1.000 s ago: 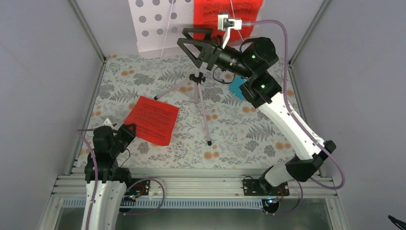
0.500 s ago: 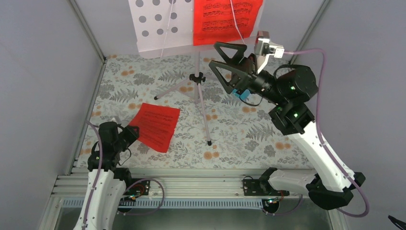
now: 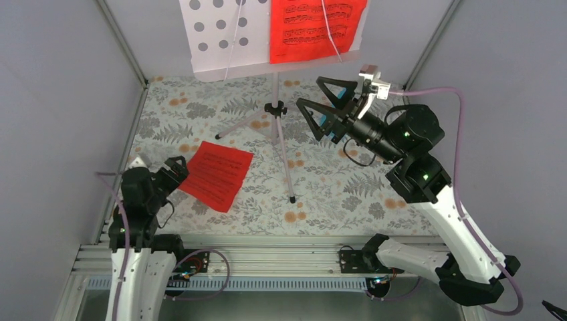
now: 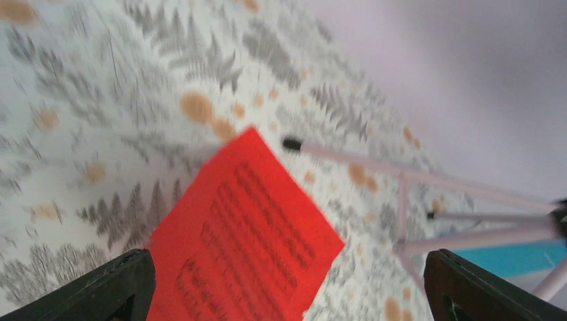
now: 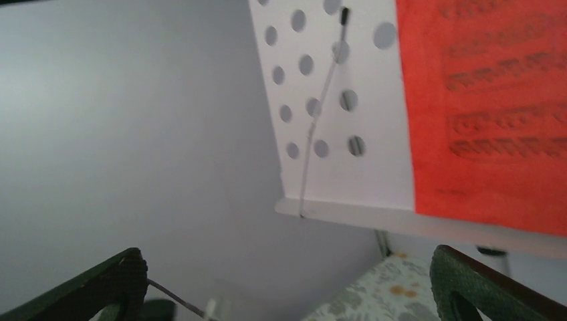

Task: Pack up the instrument practice props

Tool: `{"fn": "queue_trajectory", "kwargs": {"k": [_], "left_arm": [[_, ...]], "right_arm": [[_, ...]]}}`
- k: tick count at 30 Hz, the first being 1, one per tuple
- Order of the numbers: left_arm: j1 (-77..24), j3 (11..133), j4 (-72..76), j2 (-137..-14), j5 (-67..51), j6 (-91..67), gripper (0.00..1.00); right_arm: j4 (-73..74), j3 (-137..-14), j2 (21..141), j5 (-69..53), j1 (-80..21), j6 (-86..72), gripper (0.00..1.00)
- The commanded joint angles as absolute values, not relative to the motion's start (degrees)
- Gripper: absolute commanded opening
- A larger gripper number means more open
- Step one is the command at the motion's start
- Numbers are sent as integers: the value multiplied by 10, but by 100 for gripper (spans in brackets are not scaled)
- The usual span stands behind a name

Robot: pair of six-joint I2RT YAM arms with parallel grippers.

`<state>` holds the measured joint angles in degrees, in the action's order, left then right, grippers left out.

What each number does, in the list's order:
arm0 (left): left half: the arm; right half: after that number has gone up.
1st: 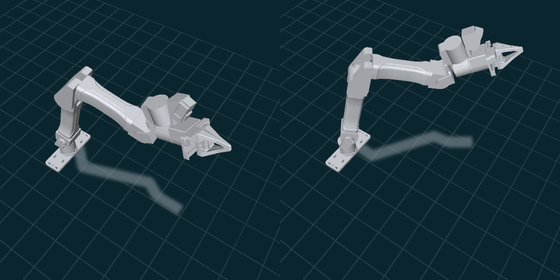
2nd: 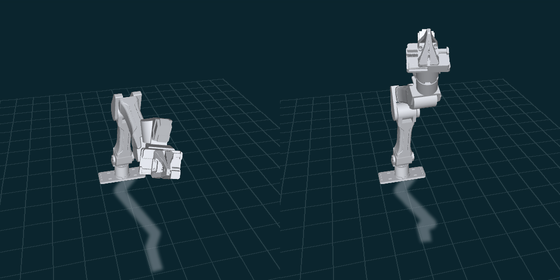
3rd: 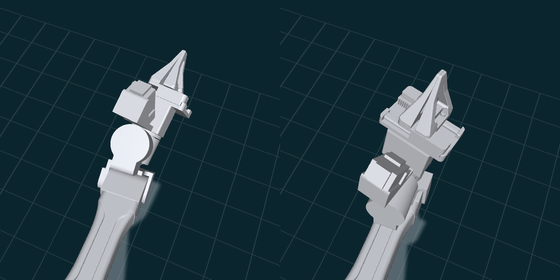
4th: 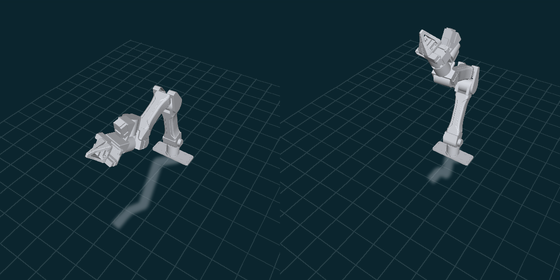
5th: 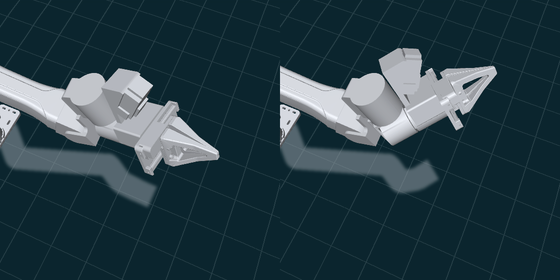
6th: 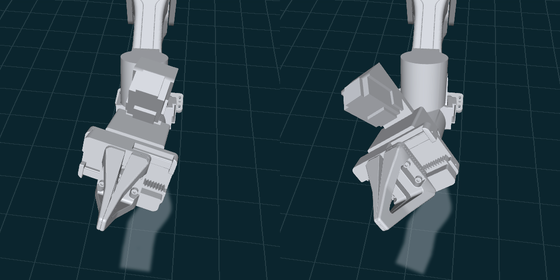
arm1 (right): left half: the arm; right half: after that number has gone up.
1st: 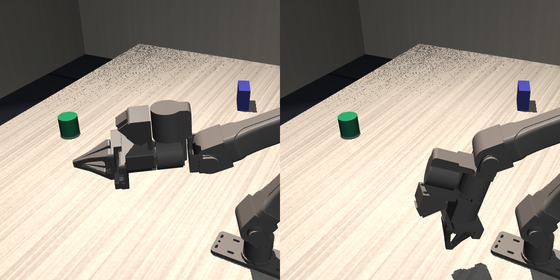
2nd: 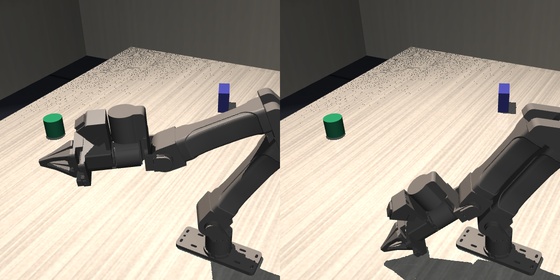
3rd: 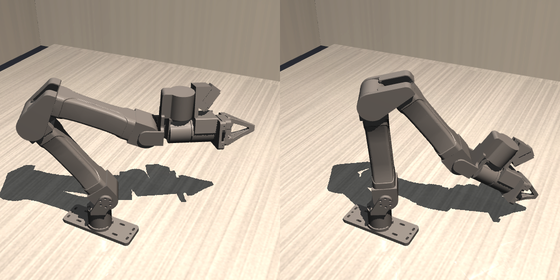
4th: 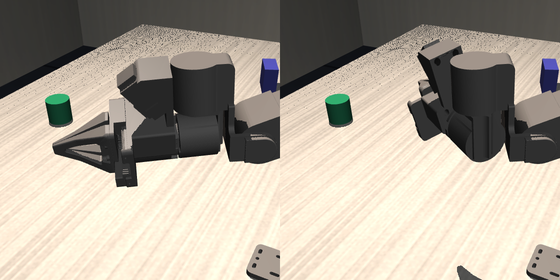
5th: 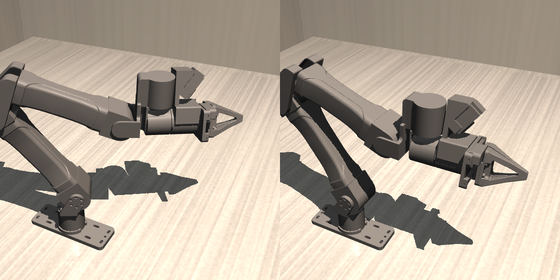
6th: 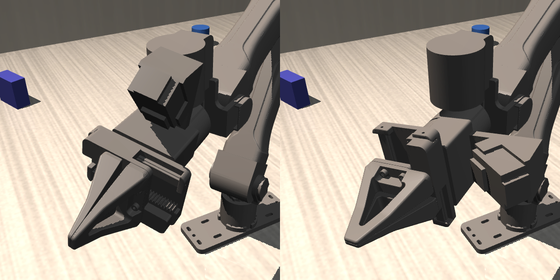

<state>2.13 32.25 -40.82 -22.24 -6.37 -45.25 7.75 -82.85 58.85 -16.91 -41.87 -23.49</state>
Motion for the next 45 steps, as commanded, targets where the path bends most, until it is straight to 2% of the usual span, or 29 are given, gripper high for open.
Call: {"fn": "queue_trajectory", "kwargs": {"k": [1, 6, 10, 14, 18, 23, 26, 29, 33, 37, 41, 45], "left_arm": [[24, 408, -443, -225, 50, -428, 100], [23, 473, -478, -241, 127, -383, 100], [24, 524, -475, -247, 130, -348, 100], [24, 593, -438, -262, 42, -299, 100], [23, 681, -398, -317, -122, -260, 95], [24, 785, -383, -387, -273, -261, 92], [24, 806, -359, -405, -339, -276, 91], [24, 795, -331, -401, -380, -286, 91], [24, 767, -324, -387, -380, -279, 92], [24, 714, -301, -369, -373, -295, 93], [24, 675, -282, -350, -365, -311, 93], [24, 665, -296, -343, -357, -307, 93]], "right_arm": [[163, -787, 555, -81, -414, -172, 100], [217, -724, 529, 3, -409, -160, 100], [243, -676, 514, 44, -383, -162, 100], [254, -682, 519, 8, -307, -160, 100], [257, -742, 549, -95, -222, -149, 100], [263, -849, 607, -174, -170, -146, 100], [251, -859, 625, -218, -139, -159, 100], [202, -793, 612, -271, -118, -182, 98], [59, -614, 554, -332, -116, -194, 92], [-60, -449, 542, -390, -133, -216, 80], [-105, -360, 594, -331, -221, -188, 81], [-150, -347, 664, -284, -285, -173, 81]]}}
